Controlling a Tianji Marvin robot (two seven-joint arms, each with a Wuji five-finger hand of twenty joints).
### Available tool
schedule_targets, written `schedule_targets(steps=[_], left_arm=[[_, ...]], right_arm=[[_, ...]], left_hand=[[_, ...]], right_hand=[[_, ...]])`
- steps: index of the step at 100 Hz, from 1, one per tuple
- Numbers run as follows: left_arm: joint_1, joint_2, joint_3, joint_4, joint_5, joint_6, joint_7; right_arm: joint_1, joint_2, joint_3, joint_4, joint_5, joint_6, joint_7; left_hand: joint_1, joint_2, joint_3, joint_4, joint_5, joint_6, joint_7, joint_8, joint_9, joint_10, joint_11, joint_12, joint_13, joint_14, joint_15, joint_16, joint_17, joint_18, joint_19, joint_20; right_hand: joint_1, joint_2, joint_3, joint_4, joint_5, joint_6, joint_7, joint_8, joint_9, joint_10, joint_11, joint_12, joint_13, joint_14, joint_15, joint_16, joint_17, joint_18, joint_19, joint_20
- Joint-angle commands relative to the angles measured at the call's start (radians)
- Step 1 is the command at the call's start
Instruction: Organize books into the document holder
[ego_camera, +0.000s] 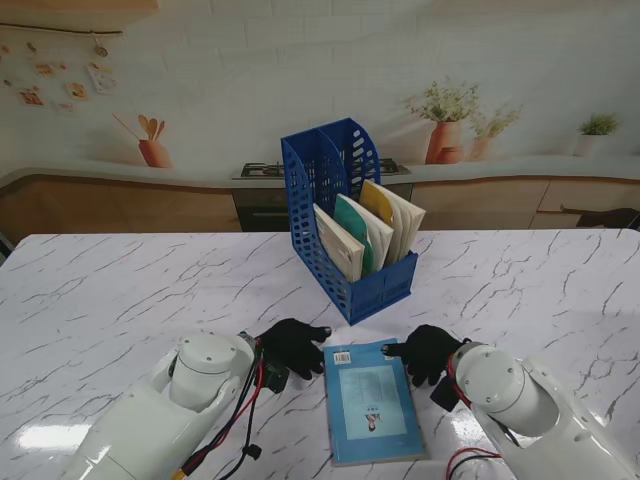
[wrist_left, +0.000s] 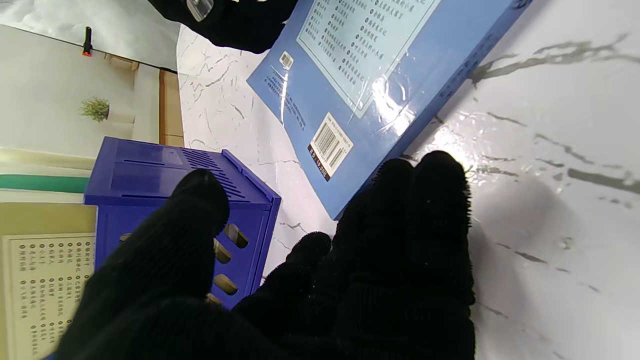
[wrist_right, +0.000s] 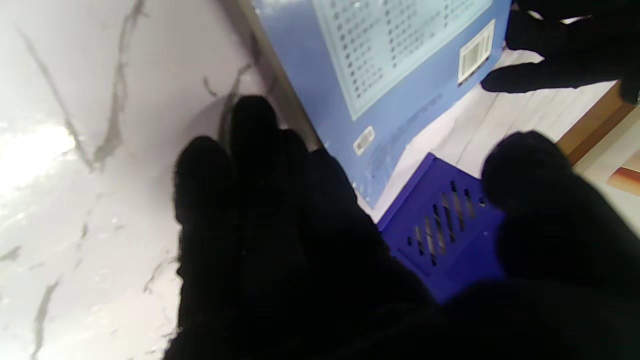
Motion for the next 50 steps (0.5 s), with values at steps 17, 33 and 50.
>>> schedule_targets(steps=[17,33,50], left_arm=[[0.035,-0.024,0.019,0.035,-0.039,-0.068,-0.018],[0.038,-0.026,0.019,0.037,-0.08,-0.101,-0.032],[0.039,-0.025,0.018,0.042,-0.107,-0.131,-0.05]], right_arm=[[-0.021,-0.018,-0.033,0.034,0.016,-0.003,0.005],[-0.019,-0.021,-0.034,0.038,0.02,-0.003,-0.004],[-0.017,-0.023,-0.036,0.041,0.026,-0.004,-0.009]], left_hand=[[0.001,-0.013,0.052,0.013,0.008,0.09,-0.024,0.029,0.008,-0.01,-0.105,-0.052,0.037,0.04,0.007,-0.01,-0.034,-0.032,0.04,0.021],[-0.001,-0.012,0.044,0.011,-0.006,0.044,-0.027,0.043,0.012,-0.076,-0.084,-0.039,-0.001,0.048,0.018,0.024,-0.112,0.003,0.084,0.095],[0.015,-0.007,0.023,0.013,-0.034,-0.036,-0.03,0.057,-0.032,-0.147,-0.056,-0.018,-0.039,-0.001,0.01,0.08,-0.216,0.007,0.095,0.175]], right_hand=[[0.012,-0.028,0.031,-0.003,-0.018,-0.005,-0.015,-0.033,-0.025,0.063,-0.159,-0.067,-0.032,0.061,-0.086,-0.066,0.005,0.173,0.001,-0.019],[0.009,-0.035,0.046,-0.003,-0.017,-0.008,-0.014,-0.034,-0.024,0.062,-0.159,-0.067,-0.031,0.061,-0.086,-0.065,0.005,0.173,0.001,-0.021],[0.0,-0.042,0.066,-0.005,-0.02,-0.013,-0.014,-0.035,-0.026,0.059,-0.161,-0.068,-0.032,0.06,-0.087,-0.065,-0.002,0.171,-0.002,-0.024]])
